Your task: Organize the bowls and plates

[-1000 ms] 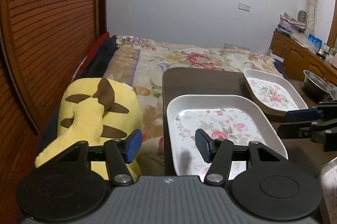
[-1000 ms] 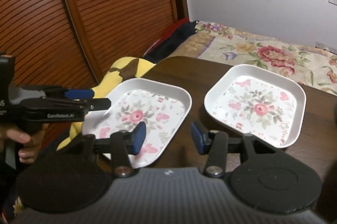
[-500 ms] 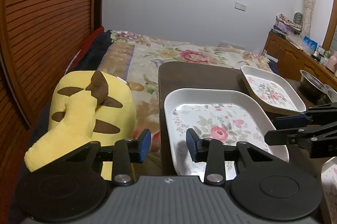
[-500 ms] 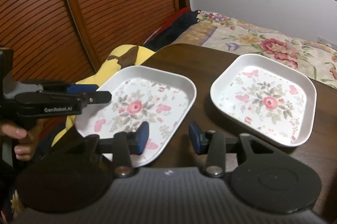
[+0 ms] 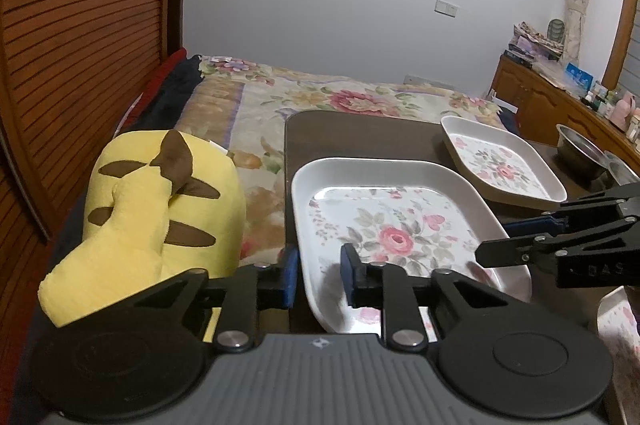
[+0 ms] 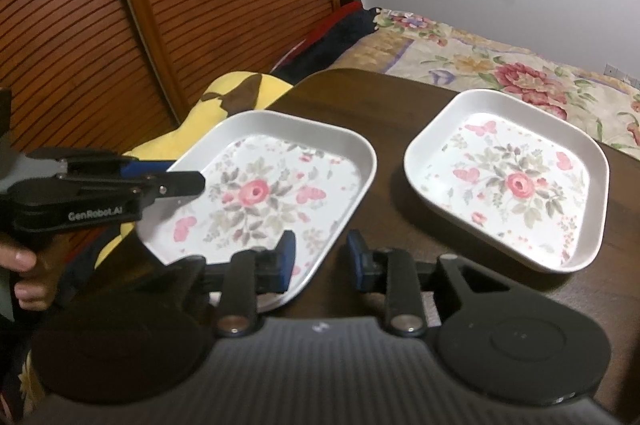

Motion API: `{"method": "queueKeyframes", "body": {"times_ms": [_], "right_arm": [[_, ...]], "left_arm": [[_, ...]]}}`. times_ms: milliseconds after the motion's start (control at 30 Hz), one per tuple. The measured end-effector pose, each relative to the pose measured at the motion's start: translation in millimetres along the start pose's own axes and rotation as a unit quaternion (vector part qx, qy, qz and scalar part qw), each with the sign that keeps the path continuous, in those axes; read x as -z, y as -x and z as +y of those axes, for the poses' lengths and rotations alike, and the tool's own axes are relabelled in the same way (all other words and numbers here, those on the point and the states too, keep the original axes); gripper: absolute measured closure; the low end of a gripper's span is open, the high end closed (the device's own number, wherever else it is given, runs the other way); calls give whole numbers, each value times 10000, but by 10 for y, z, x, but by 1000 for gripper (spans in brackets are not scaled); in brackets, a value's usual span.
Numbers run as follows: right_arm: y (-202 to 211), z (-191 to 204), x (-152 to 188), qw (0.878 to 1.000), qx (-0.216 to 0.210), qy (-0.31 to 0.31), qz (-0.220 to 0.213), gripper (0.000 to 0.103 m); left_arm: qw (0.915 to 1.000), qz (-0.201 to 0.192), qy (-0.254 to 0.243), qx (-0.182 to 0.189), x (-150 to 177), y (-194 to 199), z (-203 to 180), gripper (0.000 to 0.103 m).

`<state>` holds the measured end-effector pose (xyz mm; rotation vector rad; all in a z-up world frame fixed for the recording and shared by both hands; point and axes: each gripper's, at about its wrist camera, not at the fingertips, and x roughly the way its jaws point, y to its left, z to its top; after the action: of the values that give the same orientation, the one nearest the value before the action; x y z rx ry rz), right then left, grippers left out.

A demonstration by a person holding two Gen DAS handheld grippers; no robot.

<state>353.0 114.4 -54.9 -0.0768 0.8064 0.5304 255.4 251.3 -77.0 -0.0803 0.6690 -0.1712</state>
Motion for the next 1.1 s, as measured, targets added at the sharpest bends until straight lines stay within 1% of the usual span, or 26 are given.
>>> {"method": "queueKeyframes", "body": {"times_ms": [33,267,467,733,1100], "right_arm": [[-2,0,-1,10000,-8,-8,-1,77],[-25,-22,1,10000,-29,-43,23,82],[-24,-17,-4,10000,-16,-16,32,82],[-4,-32,-1,10000,-50,-49,53,83],[248,-28,2,9998,-68,-46,-166,83]], "left_arm": [[10000,1,-19,-9,2,2,-8,81],[10000,12,-57,-64,15,-6,-26,82],[9999,29,-40,-130,21,4,-48,85],[9998,40,-85,-186,19,96,-96,85],[9995,-133,-155,-222,-57,327,-218,85]]}}
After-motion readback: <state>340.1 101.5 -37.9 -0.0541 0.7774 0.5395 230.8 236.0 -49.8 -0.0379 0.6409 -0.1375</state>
